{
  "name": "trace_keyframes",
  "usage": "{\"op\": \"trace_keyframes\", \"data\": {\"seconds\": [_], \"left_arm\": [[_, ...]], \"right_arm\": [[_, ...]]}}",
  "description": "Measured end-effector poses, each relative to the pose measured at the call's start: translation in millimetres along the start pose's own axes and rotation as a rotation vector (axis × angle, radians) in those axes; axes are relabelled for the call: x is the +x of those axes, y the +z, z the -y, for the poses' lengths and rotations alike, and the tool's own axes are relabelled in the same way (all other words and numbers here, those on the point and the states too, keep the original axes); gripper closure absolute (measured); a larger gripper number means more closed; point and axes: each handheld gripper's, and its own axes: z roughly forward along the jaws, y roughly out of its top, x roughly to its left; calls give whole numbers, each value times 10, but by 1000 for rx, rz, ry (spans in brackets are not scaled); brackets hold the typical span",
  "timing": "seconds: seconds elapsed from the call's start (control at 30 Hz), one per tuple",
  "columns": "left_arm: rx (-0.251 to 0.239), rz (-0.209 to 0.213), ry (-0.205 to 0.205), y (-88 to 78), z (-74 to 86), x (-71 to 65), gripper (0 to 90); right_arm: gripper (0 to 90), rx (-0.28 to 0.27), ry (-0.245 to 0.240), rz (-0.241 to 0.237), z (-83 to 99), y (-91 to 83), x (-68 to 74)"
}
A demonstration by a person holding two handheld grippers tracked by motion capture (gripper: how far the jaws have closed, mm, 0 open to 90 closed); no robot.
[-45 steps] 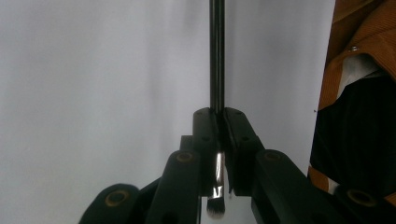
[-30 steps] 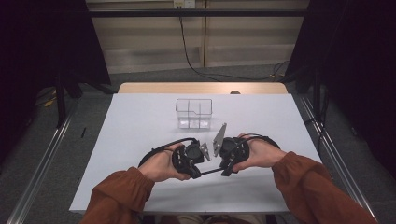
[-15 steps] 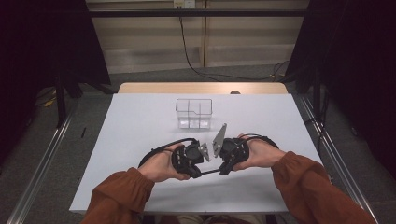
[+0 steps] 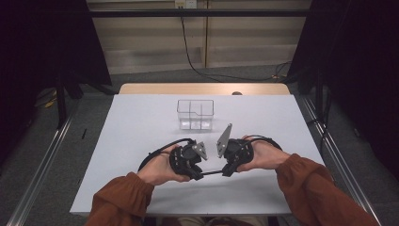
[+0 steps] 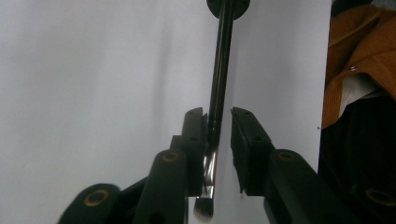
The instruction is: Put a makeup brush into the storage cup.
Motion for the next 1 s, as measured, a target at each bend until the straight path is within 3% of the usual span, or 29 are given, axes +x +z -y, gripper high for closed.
{"op": "trace_keyframes", "data": {"seconds": [0.07,0.2,0.33,0.37,0.5,0.53,0.57,0.63,0.77,1.0], "left_arm": [[-50,-17,-18,-29,28,-2,694],[-101,-47,-40,-85,87,19,596],[-122,-56,-59,-88,130,27,509],[-137,-70,-80,-90,160,31,422],[-155,-102,-99,-101,205,37,315],[-167,-127,-123,-120,234,56,228],[-167,-127,-123,-120,234,56,188],[-186,-126,-160,-146,267,80,140],[-216,-153,-204,-178,335,92,88],[-242,-189,-212,-215,413,50,56]], "right_arm": [[845,-20,3,4,22,-16,-11],[844,-40,16,15,49,-51,-13],[844,-46,32,16,62,-74,-11],[845,-51,39,26,79,-73,-7],[844,-63,57,30,128,-70,-11],[845,-77,73,31,168,-84,-12],[845,-87,76,31,187,-96,-17],[844,-104,89,32,222,-120,-15],[844,-123,102,38,275,-146,-3],[843,-129,127,52,351,-147,17]]}}
